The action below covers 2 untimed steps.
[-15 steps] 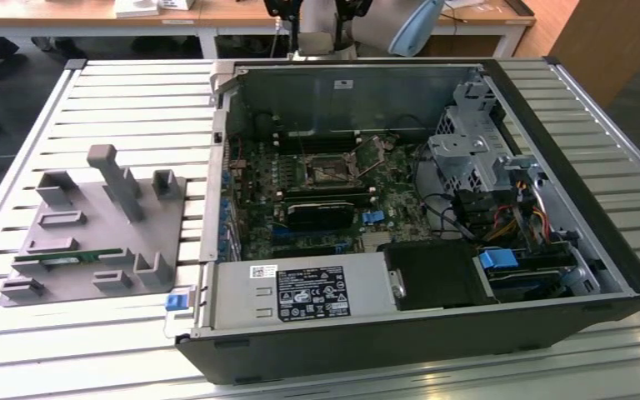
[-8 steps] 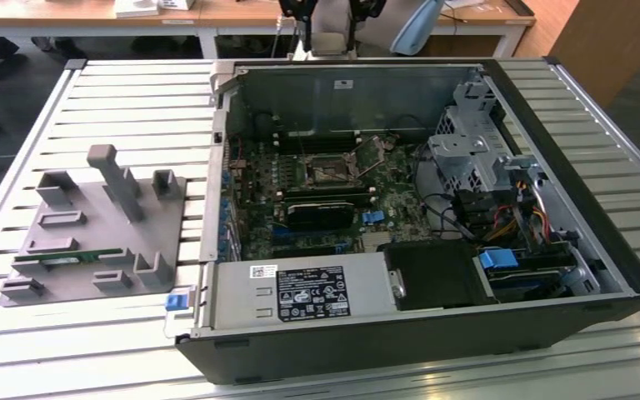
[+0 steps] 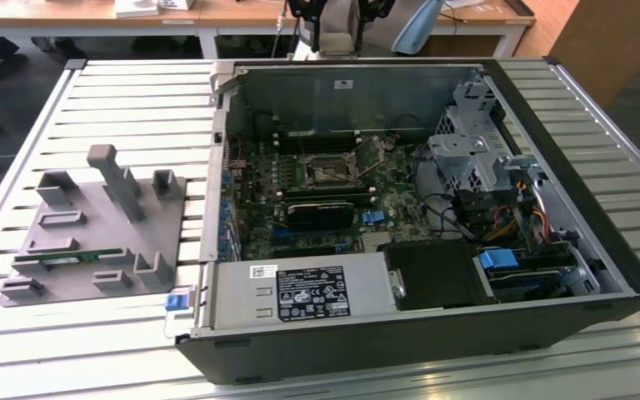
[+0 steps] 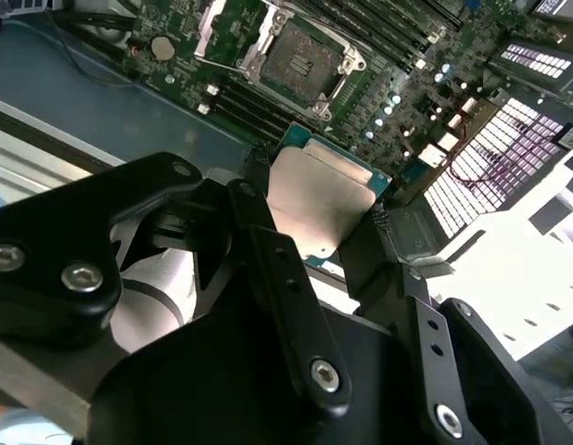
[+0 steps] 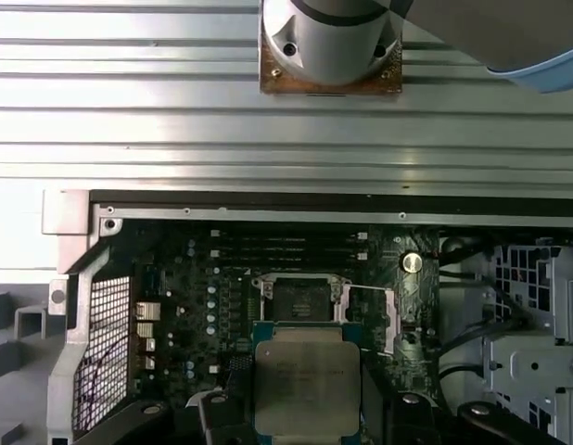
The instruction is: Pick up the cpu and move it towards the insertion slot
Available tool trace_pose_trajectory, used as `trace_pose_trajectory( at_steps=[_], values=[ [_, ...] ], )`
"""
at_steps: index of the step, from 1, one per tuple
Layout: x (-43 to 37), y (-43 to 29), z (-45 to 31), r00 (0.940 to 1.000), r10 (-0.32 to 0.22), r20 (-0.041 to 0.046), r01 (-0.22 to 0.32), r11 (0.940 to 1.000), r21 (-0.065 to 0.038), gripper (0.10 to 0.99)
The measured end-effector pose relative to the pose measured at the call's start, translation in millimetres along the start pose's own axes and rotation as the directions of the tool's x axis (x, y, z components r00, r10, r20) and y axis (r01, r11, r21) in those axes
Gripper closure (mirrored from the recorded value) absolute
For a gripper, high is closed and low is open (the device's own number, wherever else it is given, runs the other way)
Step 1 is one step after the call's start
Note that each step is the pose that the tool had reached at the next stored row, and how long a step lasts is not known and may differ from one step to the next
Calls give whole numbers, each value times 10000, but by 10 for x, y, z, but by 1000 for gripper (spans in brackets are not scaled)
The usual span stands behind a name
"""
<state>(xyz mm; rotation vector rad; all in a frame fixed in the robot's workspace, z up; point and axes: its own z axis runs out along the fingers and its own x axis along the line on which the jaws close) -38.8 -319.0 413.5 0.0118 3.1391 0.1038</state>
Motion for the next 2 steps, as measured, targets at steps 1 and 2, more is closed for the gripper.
trace_pose_trajectory(
  at_steps=[1, 2],
  values=[
    [-2, 0, 0, 10000, -1, 1, 1, 10000, -1, 541],
    [-3, 0, 0, 10000, -1, 0, 1, 10000, 0, 541]
  ],
)
